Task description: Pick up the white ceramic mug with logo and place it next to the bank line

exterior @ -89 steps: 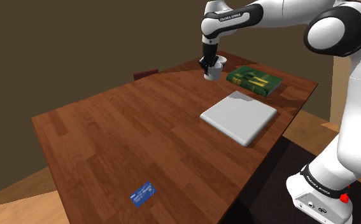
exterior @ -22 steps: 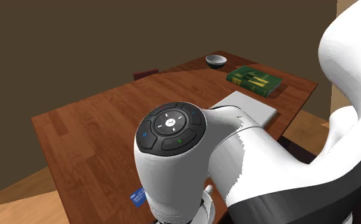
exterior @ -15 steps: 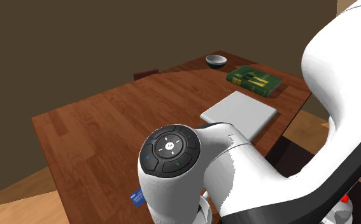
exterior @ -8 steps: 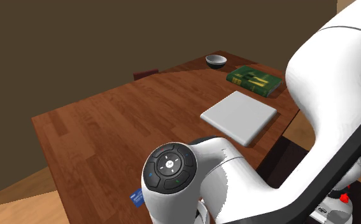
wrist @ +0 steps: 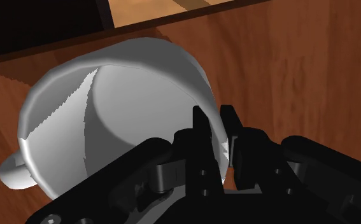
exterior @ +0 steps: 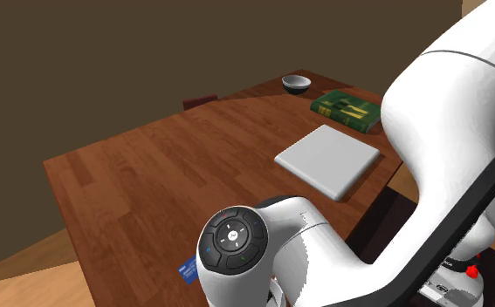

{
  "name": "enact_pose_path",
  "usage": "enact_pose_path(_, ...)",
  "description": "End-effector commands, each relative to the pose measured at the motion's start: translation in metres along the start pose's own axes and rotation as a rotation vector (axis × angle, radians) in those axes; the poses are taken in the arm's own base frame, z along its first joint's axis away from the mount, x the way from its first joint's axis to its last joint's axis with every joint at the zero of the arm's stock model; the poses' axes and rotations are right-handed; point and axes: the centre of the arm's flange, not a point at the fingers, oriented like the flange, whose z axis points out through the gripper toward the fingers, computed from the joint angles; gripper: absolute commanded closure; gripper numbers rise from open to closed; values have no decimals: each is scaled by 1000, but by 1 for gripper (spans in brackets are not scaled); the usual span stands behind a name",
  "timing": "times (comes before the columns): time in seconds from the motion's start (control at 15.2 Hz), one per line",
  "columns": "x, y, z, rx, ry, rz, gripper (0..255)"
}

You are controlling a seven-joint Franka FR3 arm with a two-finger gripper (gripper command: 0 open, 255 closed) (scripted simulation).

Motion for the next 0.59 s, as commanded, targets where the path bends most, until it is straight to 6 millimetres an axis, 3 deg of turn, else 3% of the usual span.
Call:
enact_pose_path(0.0, 0, 0, 0, 0, 0, 0, 255)
enact_pose_path(0.07, 0, 0, 0, 0, 0, 0, 255)
enact_pose_path(0.13, 0, 0, 0, 0, 0, 0, 0)
enact_pose_path(0.46, 0, 0, 0, 0, 0, 0, 0)
enact_pose_path(0.53, 0, 0, -13, 0, 0, 0, 0)
